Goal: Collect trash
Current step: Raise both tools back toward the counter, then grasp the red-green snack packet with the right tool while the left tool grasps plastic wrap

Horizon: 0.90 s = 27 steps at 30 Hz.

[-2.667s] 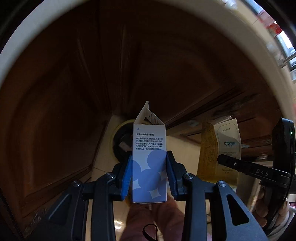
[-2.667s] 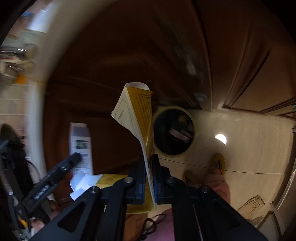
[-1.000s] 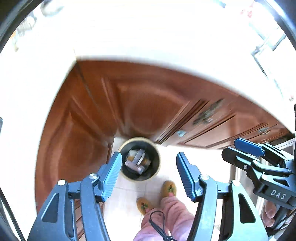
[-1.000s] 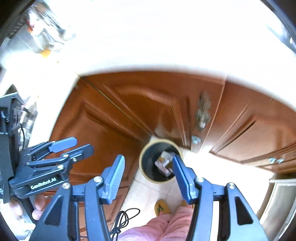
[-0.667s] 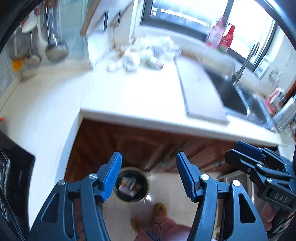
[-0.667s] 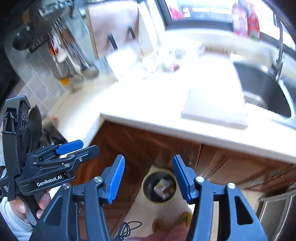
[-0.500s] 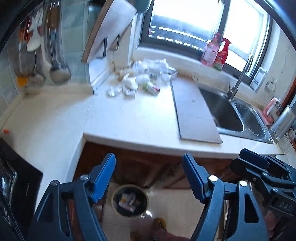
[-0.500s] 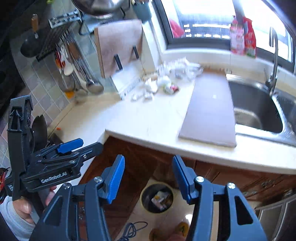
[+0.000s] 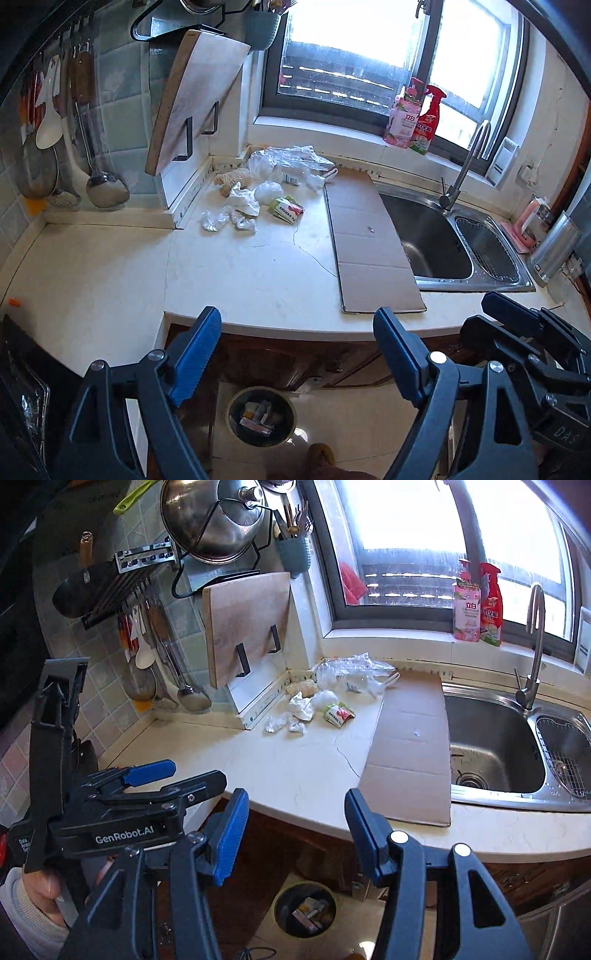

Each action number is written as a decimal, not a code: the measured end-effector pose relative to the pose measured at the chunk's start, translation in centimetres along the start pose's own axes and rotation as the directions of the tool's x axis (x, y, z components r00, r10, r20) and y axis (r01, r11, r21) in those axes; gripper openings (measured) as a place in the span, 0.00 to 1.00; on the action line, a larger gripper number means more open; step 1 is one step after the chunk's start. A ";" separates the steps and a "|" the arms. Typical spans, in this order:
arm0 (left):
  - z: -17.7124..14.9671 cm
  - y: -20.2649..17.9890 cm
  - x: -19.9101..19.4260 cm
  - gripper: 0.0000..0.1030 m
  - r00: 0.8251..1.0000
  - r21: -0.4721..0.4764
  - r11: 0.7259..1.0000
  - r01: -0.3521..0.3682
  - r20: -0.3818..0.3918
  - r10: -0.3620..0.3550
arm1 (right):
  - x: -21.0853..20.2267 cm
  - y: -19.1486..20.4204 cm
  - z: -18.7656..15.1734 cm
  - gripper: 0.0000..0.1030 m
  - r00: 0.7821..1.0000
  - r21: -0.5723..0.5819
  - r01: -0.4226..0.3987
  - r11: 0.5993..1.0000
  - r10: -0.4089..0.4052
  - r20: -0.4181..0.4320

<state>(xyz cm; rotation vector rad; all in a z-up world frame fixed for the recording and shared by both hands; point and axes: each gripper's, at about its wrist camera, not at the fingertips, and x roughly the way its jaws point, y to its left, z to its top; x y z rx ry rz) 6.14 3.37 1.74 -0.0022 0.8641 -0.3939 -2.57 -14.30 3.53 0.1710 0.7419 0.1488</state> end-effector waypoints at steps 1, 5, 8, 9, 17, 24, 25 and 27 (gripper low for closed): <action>0.2 0.0 0.0 0.85 1.000 0.004 1.000 -0.010 0.005 0.010 | 0.1 0.0 0.2 0.53 1.000 0.004 0.002 1.000 -0.002 0.002; 1.3 0.0 0.0 0.94 0.999 0.014 0.999 -0.035 0.026 0.035 | 0.4 -0.1 1.0 0.53 1.000 0.009 0.012 1.000 -0.012 0.007; 2.0 -0.3 0.4 0.96 0.998 0.029 0.998 -0.055 0.019 0.054 | 1.0 -0.4 1.9 0.53 1.000 0.008 0.013 1.000 -0.013 0.000; 2.3 -0.4 0.6 0.97 0.998 0.036 0.997 -0.066 0.021 0.065 | 1.2 -0.6 2.2 0.53 1.000 0.007 0.006 1.000 -0.006 -0.003; 4.8 -0.5 2.7 0.98 0.997 0.042 0.997 -0.069 0.040 0.067 | 4.7 -2.4 5.7 0.53 1.000 -0.034 -0.010 0.999 0.010 -0.013; 8.7 2.1 7.7 0.98 0.997 -0.011 0.997 -0.079 0.007 0.079 | 11.4 -5.6 10.0 0.55 0.996 -0.057 -0.042 0.998 0.038 -0.081; 9.3 2.4 8.5 0.98 0.997 -0.018 0.997 -0.080 0.001 0.080 | 12.6 -6.1 10.8 0.55 0.994 -0.056 -0.054 0.997 0.049 -0.095; 10.4 3.4 10.7 0.98 0.996 -0.037 0.995 -0.090 -0.013 0.089 | 15.3 -7.0 12.1 0.55 0.990 -0.059 -0.073 0.996 0.065 -0.125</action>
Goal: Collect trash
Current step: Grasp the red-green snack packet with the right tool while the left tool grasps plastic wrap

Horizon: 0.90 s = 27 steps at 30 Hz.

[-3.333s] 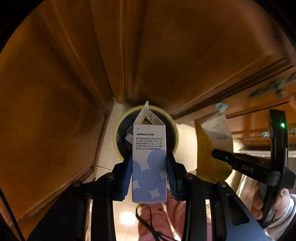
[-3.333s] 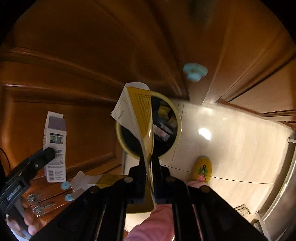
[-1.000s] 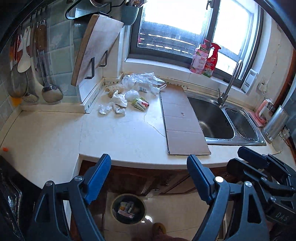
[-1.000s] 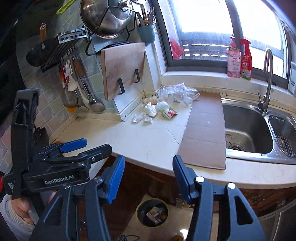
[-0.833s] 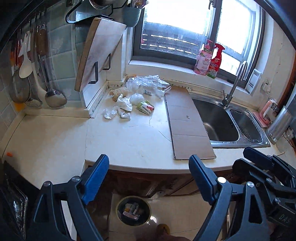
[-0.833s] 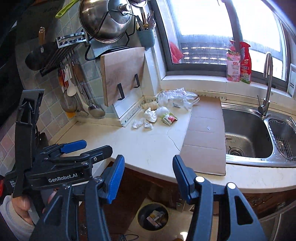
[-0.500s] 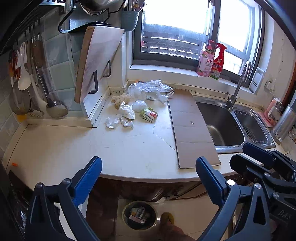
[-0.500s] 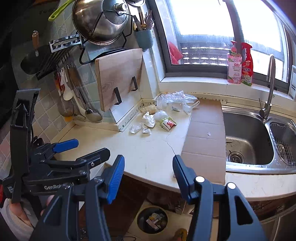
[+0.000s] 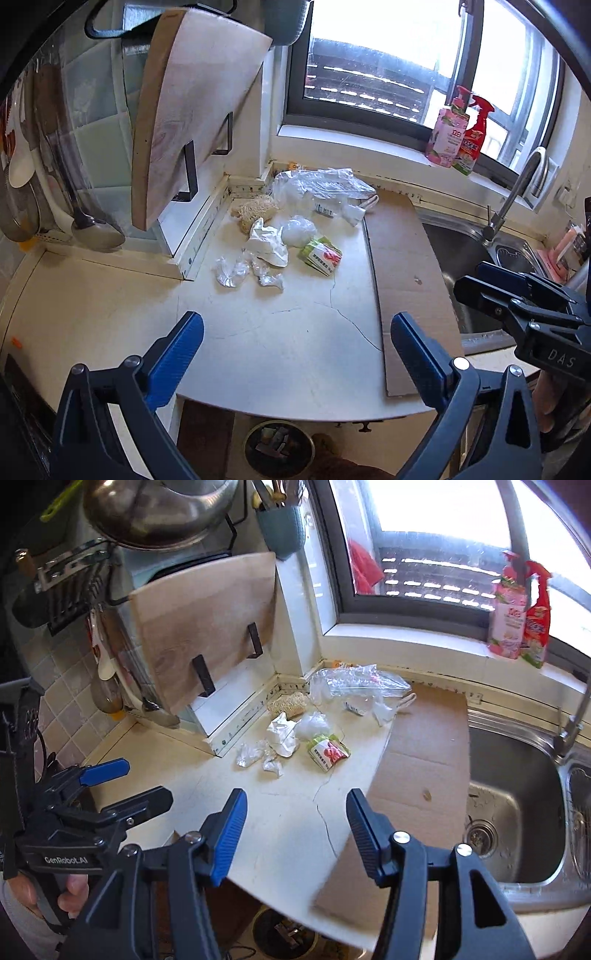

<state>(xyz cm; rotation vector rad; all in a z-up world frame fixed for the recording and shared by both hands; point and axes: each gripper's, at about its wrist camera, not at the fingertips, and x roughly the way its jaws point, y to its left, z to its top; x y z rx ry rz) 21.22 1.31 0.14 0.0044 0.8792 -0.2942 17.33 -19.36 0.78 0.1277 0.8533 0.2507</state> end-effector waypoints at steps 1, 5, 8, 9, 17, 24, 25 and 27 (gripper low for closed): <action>0.5 0.3 1.1 0.98 1.000 -0.010 1.000 -0.005 -0.008 0.005 | 1.6 -0.7 0.9 0.55 1.000 -0.004 -0.009 1.000 0.009 -0.021; 1.9 1.7 6.1 0.98 0.998 -0.055 0.998 -0.026 -0.052 0.023 | 7.0 -2.6 3.1 0.60 0.993 -0.015 -0.046 0.999 0.044 -0.107; 2.6 2.8 10.3 0.98 0.995 -0.086 0.995 -0.057 -0.093 0.049 | 11.2 -3.7 4.1 0.62 0.985 -0.038 -0.060 0.997 0.053 -0.166; 2.7 3.0 11.5 0.98 0.993 -0.096 0.993 -0.063 -0.105 0.053 | 12.2 -4.0 4.3 0.62 0.982 -0.042 -0.063 0.997 0.055 -0.179; 3.3 4.7 20.3 0.98 0.968 -0.133 0.979 -0.157 -0.218 0.125 | 22.2 -6.1 5.2 0.62 0.948 -0.047 -0.112 0.993 0.092 -0.306; 3.9 5.7 24.8 0.97 0.949 -0.133 0.972 -0.195 -0.274 0.153 | 26.6 -5.8 4.8 0.62 0.926 -0.091 -0.139 0.986 0.097 -0.364; 4.0 5.8 25.2 0.97 0.948 -0.130 0.972 -0.197 -0.277 0.155 | 26.9 -5.6 4.6 0.62 0.925 -0.104 -0.140 0.985 0.092 -0.370; 4.3 6.0 25.9 0.97 0.945 -0.130 0.971 -0.200 -0.287 0.156 | 27.4 -5.1 4.3 0.62 0.924 -0.130 -0.140 0.982 0.083 -0.374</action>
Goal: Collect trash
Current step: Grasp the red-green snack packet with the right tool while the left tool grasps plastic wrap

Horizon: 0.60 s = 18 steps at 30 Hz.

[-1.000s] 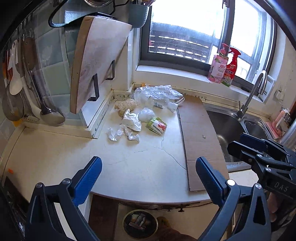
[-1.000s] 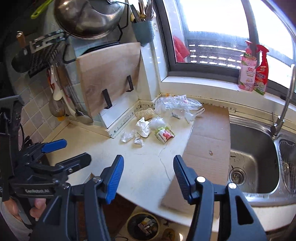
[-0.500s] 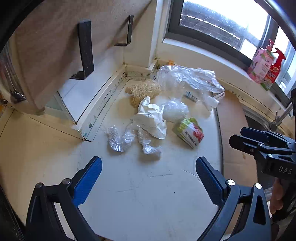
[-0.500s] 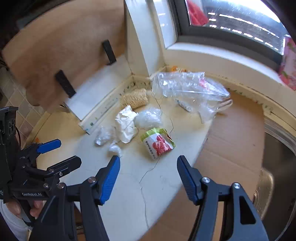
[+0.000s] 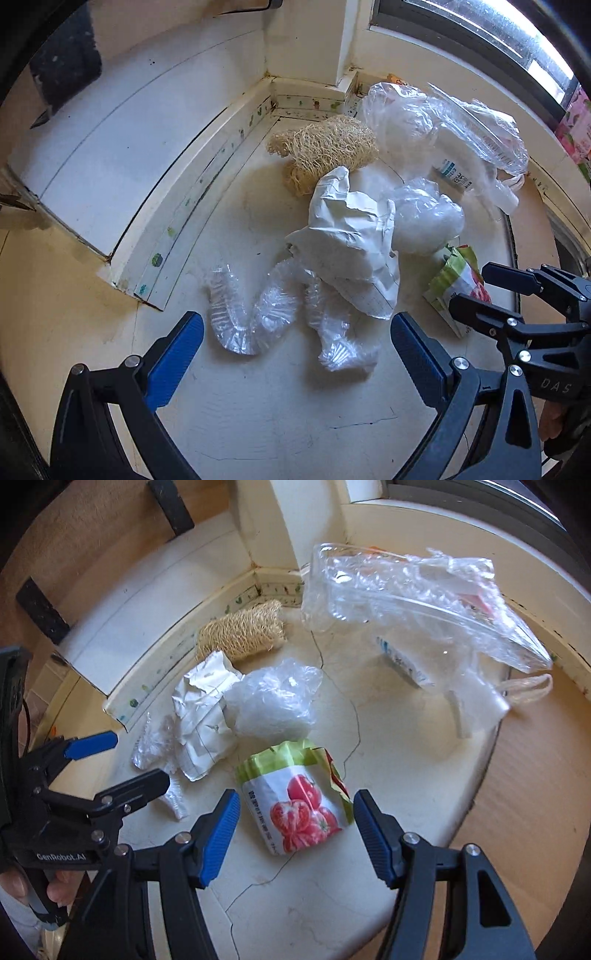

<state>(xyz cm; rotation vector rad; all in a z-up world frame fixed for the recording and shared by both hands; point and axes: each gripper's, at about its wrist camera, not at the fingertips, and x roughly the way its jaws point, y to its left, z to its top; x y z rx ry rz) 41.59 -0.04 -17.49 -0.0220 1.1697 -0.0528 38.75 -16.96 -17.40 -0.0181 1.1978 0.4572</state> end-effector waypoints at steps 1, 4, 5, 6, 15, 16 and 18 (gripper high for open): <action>0.1 0.1 0.3 0.97 1.000 -0.005 1.000 0.001 -0.006 -0.001 | 0.2 0.2 0.0 0.62 1.000 -0.013 0.009 1.000 -0.009 -0.001; 0.4 0.5 1.2 0.89 0.999 -0.019 1.000 0.017 -0.036 -0.018 | 0.8 0.5 0.0 0.60 0.999 -0.052 0.043 0.998 -0.043 0.007; 0.4 0.5 1.5 0.85 0.998 -0.026 0.999 0.026 -0.049 -0.027 | 0.9 0.7 -0.1 0.56 0.999 -0.057 0.052 0.997 -0.051 0.008; 0.3 0.6 1.8 0.80 0.998 -0.031 0.999 0.030 -0.057 -0.032 | 0.9 0.7 -0.1 0.54 0.998 -0.059 0.060 0.996 -0.059 0.014; -0.2 0.6 1.6 0.44 1.000 -0.017 1.000 -0.020 -0.021 0.020 | 0.6 0.8 -0.5 0.29 0.999 -0.043 0.052 0.998 -0.052 0.006; -0.2 0.8 1.5 0.39 1.000 -0.021 1.000 -0.023 -0.017 0.022 | 0.4 0.8 -0.7 0.26 0.999 -0.035 0.053 0.998 -0.053 0.006; -0.2 1.3 1.3 0.19 1.000 -0.031 0.999 -0.019 -0.013 0.019 | 0.1 0.7 -1.0 0.26 0.999 -0.020 0.047 0.999 -0.047 0.007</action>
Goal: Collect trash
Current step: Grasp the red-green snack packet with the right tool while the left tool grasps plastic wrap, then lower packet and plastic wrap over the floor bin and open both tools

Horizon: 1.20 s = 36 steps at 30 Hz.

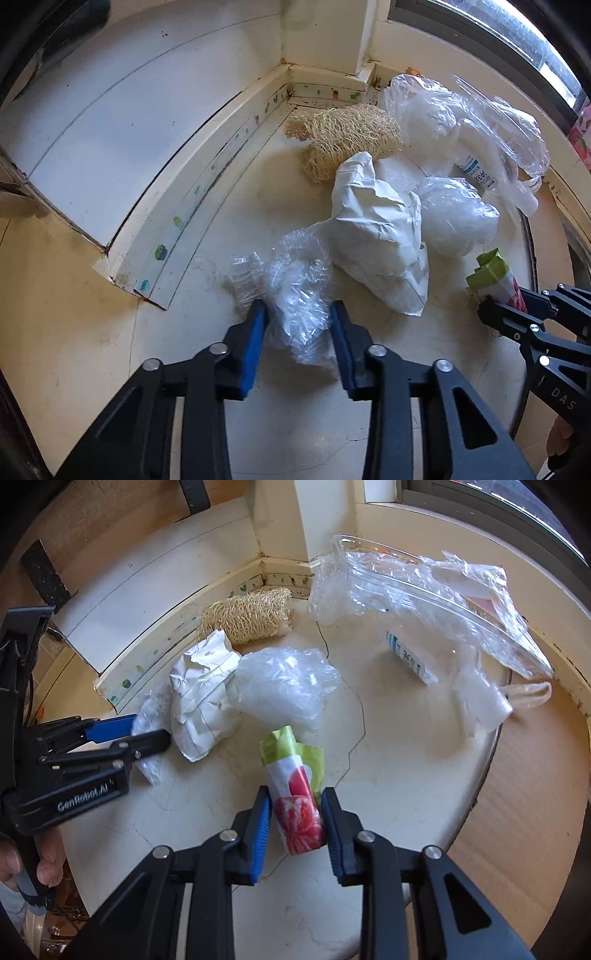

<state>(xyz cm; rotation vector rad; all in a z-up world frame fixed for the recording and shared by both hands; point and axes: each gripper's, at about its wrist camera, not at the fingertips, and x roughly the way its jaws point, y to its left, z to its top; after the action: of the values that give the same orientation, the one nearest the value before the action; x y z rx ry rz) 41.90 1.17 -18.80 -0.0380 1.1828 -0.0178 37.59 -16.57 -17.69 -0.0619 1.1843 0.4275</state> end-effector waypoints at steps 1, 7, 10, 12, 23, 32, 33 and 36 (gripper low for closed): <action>0.0 0.3 -0.1 0.13 1.000 -0.008 1.000 0.009 0.000 -0.009 | -0.3 0.0 -0.2 0.25 1.000 0.009 -0.002 1.000 0.002 0.004; -0.9 0.8 -1.3 0.07 0.997 -0.025 0.997 0.075 0.008 -0.074 | -2.9 0.2 -1.4 0.25 0.999 0.047 -0.001 0.999 -0.001 0.045; -2.0 0.2 -3.0 0.07 0.996 0.004 0.997 0.081 0.024 -0.081 | -4.4 0.3 -2.1 0.21 0.997 0.075 -0.012 0.997 0.006 0.071; -2.9 -0.2 -4.6 0.07 0.994 0.016 0.995 0.099 0.036 -0.099 | -5.6 0.3 -2.9 0.21 0.996 0.106 -0.019 0.994 0.009 0.093; -9.5 -1.3 -14.6 0.07 0.975 0.112 0.976 0.186 0.102 -0.198 | -12.7 4.0 -8.8 0.16 0.980 0.189 -0.053 0.981 0.016 0.196; -16.5 0.6 -21.3 0.07 0.957 0.151 0.961 0.233 0.141 -0.254 | -18.1 10.6 -15.3 0.15 0.968 0.192 -0.069 0.979 0.020 0.250; -17.5 0.9 -21.9 0.07 0.956 0.155 0.959 0.235 0.140 -0.257 | -18.5 11.5 -16.1 0.15 0.968 0.190 -0.073 0.979 0.024 0.248; -20.4 1.7 -23.0 0.07 0.956 0.173 0.957 0.235 0.137 -0.259 | -19.1 14.2 -18.7 0.15 0.970 0.186 -0.073 0.980 0.026 0.240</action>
<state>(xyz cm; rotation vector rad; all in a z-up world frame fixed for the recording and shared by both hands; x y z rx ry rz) 14.27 3.27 -5.28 -0.0497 1.0085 -0.3233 10.17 -14.08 -5.13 0.1841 0.9877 0.3506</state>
